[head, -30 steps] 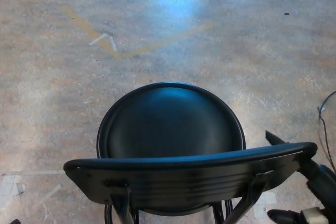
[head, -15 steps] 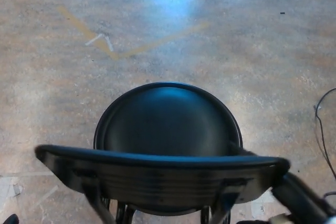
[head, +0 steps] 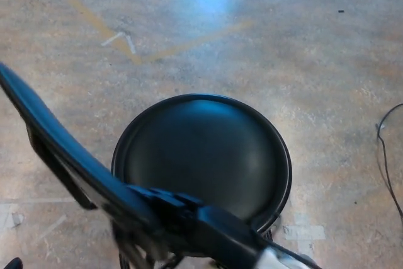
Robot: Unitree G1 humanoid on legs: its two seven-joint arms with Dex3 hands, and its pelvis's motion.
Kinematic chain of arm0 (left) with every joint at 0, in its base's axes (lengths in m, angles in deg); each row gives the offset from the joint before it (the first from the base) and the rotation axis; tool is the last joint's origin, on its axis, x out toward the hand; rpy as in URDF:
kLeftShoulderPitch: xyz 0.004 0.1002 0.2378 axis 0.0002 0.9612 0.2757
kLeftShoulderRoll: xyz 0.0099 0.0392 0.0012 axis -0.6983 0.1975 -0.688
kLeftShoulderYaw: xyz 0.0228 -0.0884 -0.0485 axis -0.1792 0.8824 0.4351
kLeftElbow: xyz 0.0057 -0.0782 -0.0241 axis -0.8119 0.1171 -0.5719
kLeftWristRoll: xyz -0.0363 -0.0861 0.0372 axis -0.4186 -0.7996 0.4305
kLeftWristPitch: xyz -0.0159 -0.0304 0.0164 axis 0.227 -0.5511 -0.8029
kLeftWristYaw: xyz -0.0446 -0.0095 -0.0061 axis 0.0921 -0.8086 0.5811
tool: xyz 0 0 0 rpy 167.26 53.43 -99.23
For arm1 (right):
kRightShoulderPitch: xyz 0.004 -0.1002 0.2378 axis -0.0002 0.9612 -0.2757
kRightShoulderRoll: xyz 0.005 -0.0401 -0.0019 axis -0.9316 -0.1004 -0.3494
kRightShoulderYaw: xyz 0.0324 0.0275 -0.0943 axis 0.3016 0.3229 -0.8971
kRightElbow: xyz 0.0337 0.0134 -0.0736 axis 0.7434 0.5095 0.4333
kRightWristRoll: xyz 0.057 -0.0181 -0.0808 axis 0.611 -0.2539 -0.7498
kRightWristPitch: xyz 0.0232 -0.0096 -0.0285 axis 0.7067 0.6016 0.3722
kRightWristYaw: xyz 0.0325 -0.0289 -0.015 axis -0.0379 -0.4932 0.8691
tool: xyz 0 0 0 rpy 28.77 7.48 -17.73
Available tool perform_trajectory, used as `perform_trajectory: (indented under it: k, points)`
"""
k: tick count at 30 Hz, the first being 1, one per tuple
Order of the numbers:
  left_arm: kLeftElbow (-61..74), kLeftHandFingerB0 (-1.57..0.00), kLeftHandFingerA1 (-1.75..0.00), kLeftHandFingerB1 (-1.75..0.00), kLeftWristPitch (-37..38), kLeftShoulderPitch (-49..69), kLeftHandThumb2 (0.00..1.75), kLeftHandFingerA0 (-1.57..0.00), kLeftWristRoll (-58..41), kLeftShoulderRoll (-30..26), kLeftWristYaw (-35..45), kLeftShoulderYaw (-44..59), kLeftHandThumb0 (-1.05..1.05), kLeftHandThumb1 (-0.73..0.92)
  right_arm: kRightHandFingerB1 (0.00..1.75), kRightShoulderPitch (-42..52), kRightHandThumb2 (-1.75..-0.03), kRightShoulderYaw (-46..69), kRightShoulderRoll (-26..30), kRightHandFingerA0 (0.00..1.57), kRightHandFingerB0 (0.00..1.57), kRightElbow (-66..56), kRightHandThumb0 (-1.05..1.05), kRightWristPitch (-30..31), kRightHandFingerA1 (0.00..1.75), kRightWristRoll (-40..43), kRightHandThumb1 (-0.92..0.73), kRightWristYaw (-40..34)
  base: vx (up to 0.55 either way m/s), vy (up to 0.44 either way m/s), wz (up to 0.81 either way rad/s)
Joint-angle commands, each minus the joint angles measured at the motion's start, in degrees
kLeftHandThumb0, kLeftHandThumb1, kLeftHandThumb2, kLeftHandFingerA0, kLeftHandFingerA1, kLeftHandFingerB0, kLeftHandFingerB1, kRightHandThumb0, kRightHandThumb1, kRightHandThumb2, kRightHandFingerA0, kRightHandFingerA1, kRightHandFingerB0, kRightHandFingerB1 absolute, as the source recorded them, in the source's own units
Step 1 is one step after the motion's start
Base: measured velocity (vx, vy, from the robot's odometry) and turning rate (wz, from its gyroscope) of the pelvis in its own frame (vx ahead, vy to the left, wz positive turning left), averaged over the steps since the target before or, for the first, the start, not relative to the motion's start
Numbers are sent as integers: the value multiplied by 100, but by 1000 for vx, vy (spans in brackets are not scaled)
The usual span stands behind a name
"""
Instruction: Use the right hand to rotate the back of the chair to its left.
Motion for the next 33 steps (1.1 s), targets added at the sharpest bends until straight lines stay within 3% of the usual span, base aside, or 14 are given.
perform_trajectory:
  k: [1,4,5,9,10,15,16,20,23,24,27,28,30,33]
  points:
    - [-23,-31,-53,-49,22,31,88,-23,-95,-19,23,33,-67,51,0,-445,-61,-339,-513,0,0,63,-105,454,0,-178,-63,255,0,0,0]
    - [-38,-29,-54,-48,55,24,88,-26,-20,3,-99,-14,-67,51,0,-655,-62,-482,-686,0,0,188,-105,400,0,-298,-69,73,0,0,0]
    - [-30,-34,-45,-34,76,23,59,-29,-49,24,-50,-2,-62,64,0,-682,-61,-508,-754,0,0,181,-105,415,0,-285,-69,30,0,0,0]
    - [-26,-34,-45,-34,85,22,59,-29,-64,33,-28,3,-62,64,0,-713,-61,-548,-773,0,0,187,-105,448,0,-265,-69,-18,0,0,0]
    - [-29,-29,-53,-47,127,42,88,-27,-34,30,-77,-9,-71,52,0,-678,-63,-542,-720,0,0,147,-105,449,0,-282,-70,-44,0,0,0]
    - [-18,-28,-53,-47,130,65,88,-25,-30,18,-57,-19,-68,52,0,-616,-64,-483,-564,0,0,113,-105,440,0,-247,-70,-62,0,0,0]
    - [-27,-34,-45,-34,102,74,59,-30,-49,14,-44,-5,-63,64,0,-505,-61,-371,-444,0,0,24,-105,460,0,-162,-70,-46,0,0,0]
    - [-50,-35,-45,-33,32,94,58,-28,-62,32,-26,0,-63,64,0,22,-61,95,84,0,0,-296,-104,193,0,92,-67,-282,0,0,0]
    - [-52,-35,-45,-33,30,94,58,-28,-61,34,-27,-3,-63,64,0,100,-61,158,119,0,0,-361,-104,157,0,93,-67,-280,0,0,0]
    - [-56,-27,-54,-47,53,104,88,-27,-85,55,4,13,-66,51,0,663,-99,606,689,0,0,-210,-96,-343,2,47,-54,-899,0,0,0]
    - [-58,-27,-54,-47,63,108,88,-27,-94,64,19,22,-66,51,0,922,-99,833,922,0,0,-136,-96,-605,2,4,-54,-1163,0,0,2]
    - [-61,-35,-45,-33,62,114,58,-30,-103,55,23,33,-61,64,4,1107,-98,1041,1083,0,0,106,-89,-875,8,-37,-51,-1557,0,0,0]
    - [-50,-32,-46,-33,58,124,59,-31,-122,61,50,50,-61,64,5,1519,-97,1550,1388,4,4,710,-88,-1443,7,-107,-51,-2528,0,0,0]
    - [-46,-32,-46,-33,57,123,59,-31,-122,69,60,51,-61,64,5,1566,-97,1667,1400,4,4,877,-88,-1590,7,-153,-51,-2726,0,0,0]
